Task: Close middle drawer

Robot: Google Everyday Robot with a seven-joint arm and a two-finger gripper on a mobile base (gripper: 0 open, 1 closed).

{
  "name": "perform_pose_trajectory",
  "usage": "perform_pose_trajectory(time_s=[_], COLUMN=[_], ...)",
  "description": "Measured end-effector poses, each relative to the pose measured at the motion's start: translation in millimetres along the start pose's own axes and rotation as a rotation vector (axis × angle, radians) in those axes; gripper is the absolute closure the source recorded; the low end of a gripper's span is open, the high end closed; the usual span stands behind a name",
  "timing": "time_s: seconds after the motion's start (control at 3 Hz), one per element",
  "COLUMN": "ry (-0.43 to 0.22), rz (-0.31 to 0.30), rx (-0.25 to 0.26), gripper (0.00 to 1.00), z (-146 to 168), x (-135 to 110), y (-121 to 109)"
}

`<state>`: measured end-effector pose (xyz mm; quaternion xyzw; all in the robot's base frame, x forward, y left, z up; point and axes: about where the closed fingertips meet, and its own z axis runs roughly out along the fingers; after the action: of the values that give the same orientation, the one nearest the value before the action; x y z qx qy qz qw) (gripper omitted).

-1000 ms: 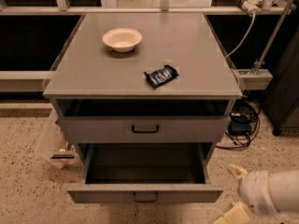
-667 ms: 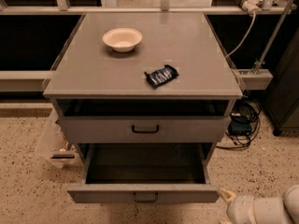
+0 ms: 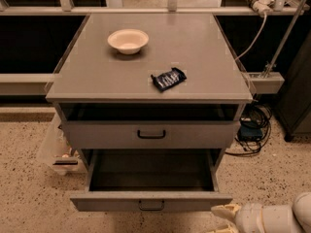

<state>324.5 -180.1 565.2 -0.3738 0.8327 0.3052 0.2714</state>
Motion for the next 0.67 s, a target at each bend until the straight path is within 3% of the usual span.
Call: perform_pose_trajectory(time_s=[0.33,0.67], ry=[0.000,-0.028], rz=[0.000,0.069], rx=[0.000,-0.002], gripper=[0.65,0.88], z=[0,19], x=[0,19], y=[0,-25])
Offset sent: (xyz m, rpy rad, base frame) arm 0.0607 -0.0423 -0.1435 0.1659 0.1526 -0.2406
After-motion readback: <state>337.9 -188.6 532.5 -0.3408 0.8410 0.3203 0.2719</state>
